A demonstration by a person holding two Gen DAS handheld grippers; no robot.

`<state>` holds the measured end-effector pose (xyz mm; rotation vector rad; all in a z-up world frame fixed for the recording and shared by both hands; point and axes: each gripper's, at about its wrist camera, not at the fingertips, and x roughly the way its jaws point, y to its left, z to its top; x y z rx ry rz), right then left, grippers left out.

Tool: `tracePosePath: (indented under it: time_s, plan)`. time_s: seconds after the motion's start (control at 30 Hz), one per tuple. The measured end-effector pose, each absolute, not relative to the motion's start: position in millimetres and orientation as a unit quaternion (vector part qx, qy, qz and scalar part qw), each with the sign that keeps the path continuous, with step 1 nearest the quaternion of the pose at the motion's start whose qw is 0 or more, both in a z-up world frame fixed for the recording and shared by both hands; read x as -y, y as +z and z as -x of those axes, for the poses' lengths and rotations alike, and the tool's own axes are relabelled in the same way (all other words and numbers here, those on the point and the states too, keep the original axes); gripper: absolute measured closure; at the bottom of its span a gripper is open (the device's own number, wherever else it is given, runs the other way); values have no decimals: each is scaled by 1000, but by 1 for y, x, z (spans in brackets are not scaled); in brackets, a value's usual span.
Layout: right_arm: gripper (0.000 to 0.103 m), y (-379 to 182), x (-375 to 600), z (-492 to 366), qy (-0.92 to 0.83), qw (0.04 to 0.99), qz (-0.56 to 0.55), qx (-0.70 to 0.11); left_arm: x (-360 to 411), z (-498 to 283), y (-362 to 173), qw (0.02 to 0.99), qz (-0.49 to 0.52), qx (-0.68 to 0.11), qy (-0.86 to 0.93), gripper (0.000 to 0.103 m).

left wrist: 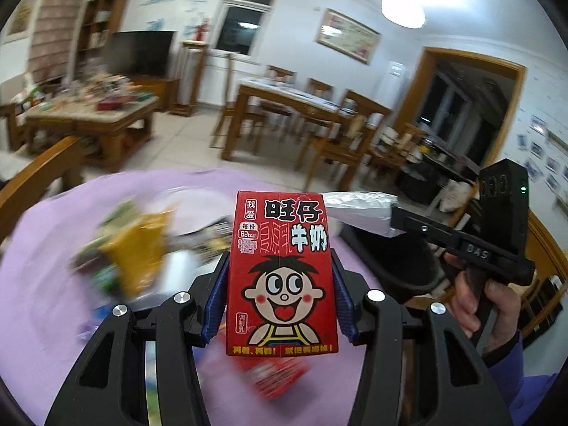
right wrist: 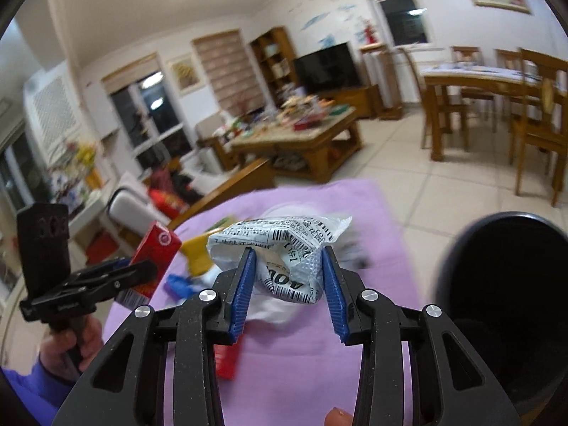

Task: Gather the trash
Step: 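Carry both items over the black bin and open both tools to drop them, then grasp the clear plastic tray with the left tool while the right tool grasps the plush toy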

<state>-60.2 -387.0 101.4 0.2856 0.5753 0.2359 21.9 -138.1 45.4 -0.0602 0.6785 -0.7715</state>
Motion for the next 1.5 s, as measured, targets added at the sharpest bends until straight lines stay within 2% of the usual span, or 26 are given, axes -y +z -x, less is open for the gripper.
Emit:
tracePosePath:
  time_s: [0.27, 0.6, 0.9, 1.13, 1.2, 1.23, 1.27, 1.33, 1.5]
  plan:
    - [64, 83, 517, 105, -10, 948, -180, -264, 273, -31, 25, 819, 2, -348, -457, 52]
    - [64, 25, 603, 123, -57, 931, -231, -278, 393, -52, -31, 774, -42, -412, -479, 52]
    - [63, 4, 607, 108, -69, 925, -236, -291, 419, -58, -59, 761, -68, -445, -468, 52]
    - [59, 0, 604, 94, -75, 919, -244, -301, 420, -55, -59, 761, -70, -450, -462, 51]
    - [54, 0, 600, 97, -76, 917, -249, -302, 424, -47, -52, 759, -72, -452, -463, 48]
    - [50, 1, 600, 97, -75, 917, -251, -301, 423, -45, -49, 760, -73, -450, -464, 39]
    - [43, 2, 599, 97, -75, 917, -253, -298, 420, -42, -45, 764, -74, -443, -464, 30]
    - [39, 7, 597, 99, -78, 919, -252, -292, 417, -38, -38, 770, -75, -431, -464, 23]
    - [39, 23, 591, 103, -82, 925, -246, -278, 390, -23, -7, 778, -67, -403, -478, 23]
